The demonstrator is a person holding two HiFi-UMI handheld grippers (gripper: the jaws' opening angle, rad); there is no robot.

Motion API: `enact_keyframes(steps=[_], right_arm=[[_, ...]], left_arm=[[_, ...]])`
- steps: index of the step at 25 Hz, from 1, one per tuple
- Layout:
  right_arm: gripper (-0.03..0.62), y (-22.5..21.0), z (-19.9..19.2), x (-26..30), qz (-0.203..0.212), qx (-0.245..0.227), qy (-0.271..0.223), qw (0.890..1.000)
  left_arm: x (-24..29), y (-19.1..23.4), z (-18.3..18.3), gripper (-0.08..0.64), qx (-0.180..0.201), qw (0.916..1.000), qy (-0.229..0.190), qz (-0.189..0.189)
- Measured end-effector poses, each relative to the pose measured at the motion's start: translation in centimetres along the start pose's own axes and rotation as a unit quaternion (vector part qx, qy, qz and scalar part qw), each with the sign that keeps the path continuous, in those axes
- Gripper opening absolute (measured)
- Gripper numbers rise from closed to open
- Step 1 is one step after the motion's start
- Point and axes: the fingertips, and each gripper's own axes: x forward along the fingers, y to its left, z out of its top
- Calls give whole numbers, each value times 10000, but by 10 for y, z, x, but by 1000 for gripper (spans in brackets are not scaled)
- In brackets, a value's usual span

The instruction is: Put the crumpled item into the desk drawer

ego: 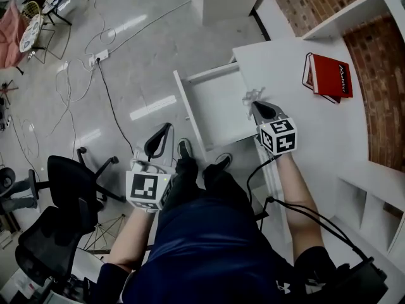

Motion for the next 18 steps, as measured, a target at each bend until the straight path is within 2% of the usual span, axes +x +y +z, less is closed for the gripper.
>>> enact_keyframes(steps=[4,10,18], right_arm=[[5,25,7,31,188,-24,112,9998],[5,52,3,88,430,-39,401,9983],[5,72,-27,166,541,-50,966,9938]], left_arm=[[1,13,0,3,-303,9995,83,81],[0,46,-9,3,-333,9990,232,185],[-8,88,-39,3,-384,9971,552,358]])
